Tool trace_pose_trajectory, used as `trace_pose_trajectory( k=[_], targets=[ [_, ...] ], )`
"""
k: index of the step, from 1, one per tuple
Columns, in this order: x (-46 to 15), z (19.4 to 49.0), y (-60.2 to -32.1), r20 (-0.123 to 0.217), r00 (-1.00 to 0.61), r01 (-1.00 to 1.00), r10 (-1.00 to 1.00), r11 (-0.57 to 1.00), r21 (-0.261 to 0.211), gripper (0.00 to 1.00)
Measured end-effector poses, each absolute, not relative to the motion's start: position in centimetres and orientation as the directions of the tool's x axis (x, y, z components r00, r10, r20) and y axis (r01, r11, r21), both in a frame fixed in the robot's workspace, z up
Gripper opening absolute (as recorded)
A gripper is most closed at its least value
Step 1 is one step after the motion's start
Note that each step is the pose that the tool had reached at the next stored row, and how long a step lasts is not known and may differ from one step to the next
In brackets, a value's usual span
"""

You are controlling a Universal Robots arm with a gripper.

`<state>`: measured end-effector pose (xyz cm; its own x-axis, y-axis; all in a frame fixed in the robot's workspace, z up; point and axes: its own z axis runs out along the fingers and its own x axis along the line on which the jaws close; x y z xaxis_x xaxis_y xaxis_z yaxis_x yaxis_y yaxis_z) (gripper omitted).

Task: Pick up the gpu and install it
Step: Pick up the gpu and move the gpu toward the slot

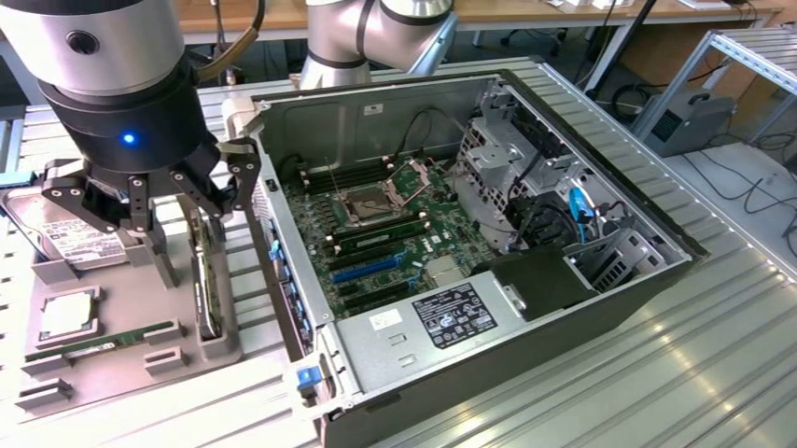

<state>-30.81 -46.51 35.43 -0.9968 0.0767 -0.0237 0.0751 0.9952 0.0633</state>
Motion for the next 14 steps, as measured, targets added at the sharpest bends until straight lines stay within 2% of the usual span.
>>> trace_pose_trajectory(
  k=[14],
  targets=[
    [-30.81, 35.06, -46.51, -0.024, -0.997, 0.075, 0.077, 0.995, 0.063, 0.54]
  ],
)
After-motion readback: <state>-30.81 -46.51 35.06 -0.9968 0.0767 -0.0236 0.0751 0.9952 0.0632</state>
